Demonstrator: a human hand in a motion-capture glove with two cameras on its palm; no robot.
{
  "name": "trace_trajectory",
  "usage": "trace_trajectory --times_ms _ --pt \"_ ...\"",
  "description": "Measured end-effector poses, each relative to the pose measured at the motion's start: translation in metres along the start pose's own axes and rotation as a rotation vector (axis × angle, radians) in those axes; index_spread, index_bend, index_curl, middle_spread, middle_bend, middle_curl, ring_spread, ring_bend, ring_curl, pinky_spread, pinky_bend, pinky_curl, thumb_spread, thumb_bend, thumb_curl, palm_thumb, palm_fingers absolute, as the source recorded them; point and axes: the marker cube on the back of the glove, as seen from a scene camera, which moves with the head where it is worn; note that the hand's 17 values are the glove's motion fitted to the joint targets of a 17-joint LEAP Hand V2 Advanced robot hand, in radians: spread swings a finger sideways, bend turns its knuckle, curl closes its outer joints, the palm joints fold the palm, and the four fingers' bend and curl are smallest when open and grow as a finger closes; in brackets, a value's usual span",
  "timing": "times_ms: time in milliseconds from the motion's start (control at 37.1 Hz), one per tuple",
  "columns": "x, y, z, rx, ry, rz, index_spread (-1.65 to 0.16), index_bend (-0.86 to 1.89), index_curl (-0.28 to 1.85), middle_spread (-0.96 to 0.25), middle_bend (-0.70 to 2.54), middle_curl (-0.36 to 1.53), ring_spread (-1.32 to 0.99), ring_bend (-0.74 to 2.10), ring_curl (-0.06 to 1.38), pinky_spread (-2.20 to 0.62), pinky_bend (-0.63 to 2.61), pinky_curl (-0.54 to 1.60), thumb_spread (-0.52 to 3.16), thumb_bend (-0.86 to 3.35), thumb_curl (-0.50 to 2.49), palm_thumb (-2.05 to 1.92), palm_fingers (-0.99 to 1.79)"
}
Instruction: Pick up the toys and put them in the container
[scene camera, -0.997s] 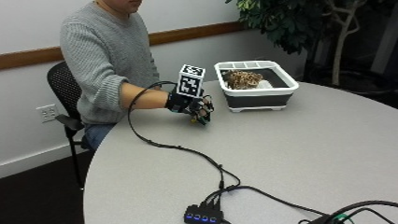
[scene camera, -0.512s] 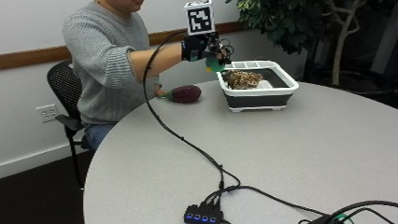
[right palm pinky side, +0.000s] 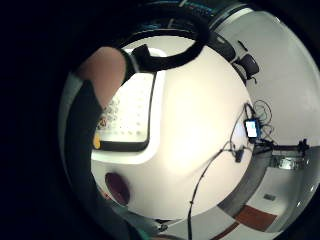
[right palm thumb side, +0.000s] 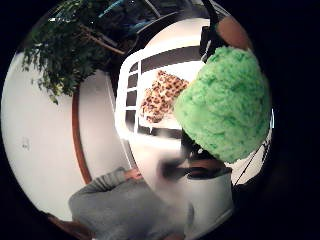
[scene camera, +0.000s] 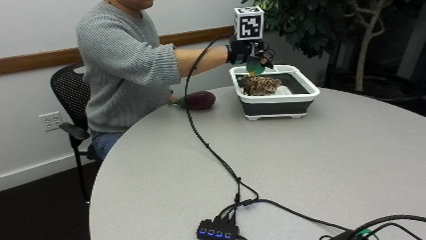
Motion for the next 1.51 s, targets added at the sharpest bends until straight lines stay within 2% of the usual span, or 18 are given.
trace_trajectory --times_ms 81,135,189,243,566,863,1132,1294,1402,1510 --pt "0.003 0.001 0.012 -0.075 -0.006 0.001 -0.39 0.30 0.50 -0.24 0.83 0.57 -0.51 0.90 0.45 -0.04 0.53 0.31 1.33 0.08 0.51 0.46 0.51" --pt "0.009 0.006 0.021 -0.138 0.002 -0.014 -0.39 0.23 0.49 -0.24 0.70 0.54 -0.48 0.81 0.44 -0.04 0.66 0.36 1.37 0.06 0.50 0.42 0.27" --pt "0.012 0.012 0.028 -0.173 0.003 -0.021 -0.36 0.08 0.47 -0.22 0.48 0.48 -0.42 0.78 0.46 -0.03 0.89 0.44 1.35 0.01 0.47 0.35 -0.10" --pt "0.011 0.016 0.032 -0.175 -0.013 -0.006 -0.34 0.02 0.43 -0.19 0.30 0.43 -0.38 0.74 0.44 -0.02 1.03 0.46 1.33 -0.03 0.45 0.29 -0.25" --pt "0.001 0.047 0.034 -0.143 -0.069 -0.052 -0.31 0.07 0.27 -0.14 0.14 0.35 -0.27 0.66 0.36 -0.01 1.13 0.45 1.29 -0.03 0.39 0.17 -0.16" --pt "-0.053 0.172 0.056 -0.182 -0.059 -0.268 -0.31 0.13 0.25 -0.13 0.14 0.32 -0.23 0.62 0.35 -0.01 1.11 0.43 1.29 -0.02 0.36 0.11 -0.13" --pt "-0.069 0.201 0.106 -0.230 -0.044 -0.265 -0.32 0.15 0.25 -0.11 0.14 0.30 -0.18 0.52 0.32 0.00 1.12 0.41 1.29 -0.02 0.34 0.08 -0.14" --pt "-0.087 0.217 0.181 -0.294 -0.020 -0.258 -0.33 0.17 0.26 -0.11 0.11 0.27 -0.15 0.45 0.30 0.00 1.13 0.41 1.29 -0.02 0.34 0.08 -0.17" --pt "-0.094 0.221 0.211 -0.246 -0.037 -0.221 -0.33 0.20 0.28 -0.09 0.06 0.24 -0.10 0.29 0.27 0.01 1.17 0.41 1.30 -0.01 0.34 0.08 -0.26" --pt "-0.083 0.221 0.212 -0.220 -0.022 -0.167 -0.34 0.23 0.30 -0.08 0.06 0.22 -0.08 0.25 0.26 0.01 1.14 0.40 1.30 -0.01 0.34 0.08 -0.19"
